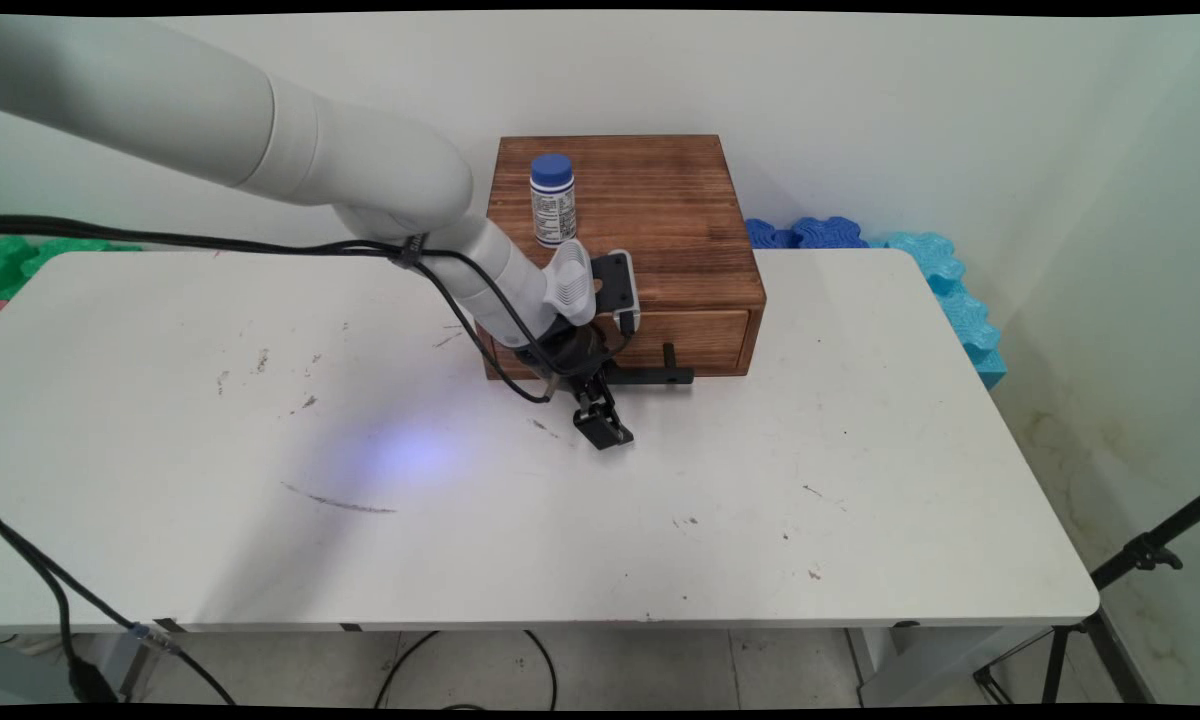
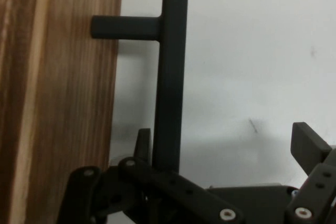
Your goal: Open the drawer
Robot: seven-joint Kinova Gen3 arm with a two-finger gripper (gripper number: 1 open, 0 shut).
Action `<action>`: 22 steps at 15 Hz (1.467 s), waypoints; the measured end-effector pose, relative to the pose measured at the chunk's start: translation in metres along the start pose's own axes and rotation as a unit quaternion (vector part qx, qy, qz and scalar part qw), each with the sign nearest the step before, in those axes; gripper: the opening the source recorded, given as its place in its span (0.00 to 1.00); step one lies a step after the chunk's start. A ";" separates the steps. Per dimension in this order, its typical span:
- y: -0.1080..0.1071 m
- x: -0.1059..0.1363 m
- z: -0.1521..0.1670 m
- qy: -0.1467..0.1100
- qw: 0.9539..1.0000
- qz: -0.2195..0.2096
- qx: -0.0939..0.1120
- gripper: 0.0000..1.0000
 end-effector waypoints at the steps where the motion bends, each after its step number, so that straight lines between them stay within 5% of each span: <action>1: 0.001 0.001 0.002 0.000 1.000 0.000 -0.001 1.00; 22: 0.042 0.004 0.001 -0.003 1.000 0.012 -0.026 1.00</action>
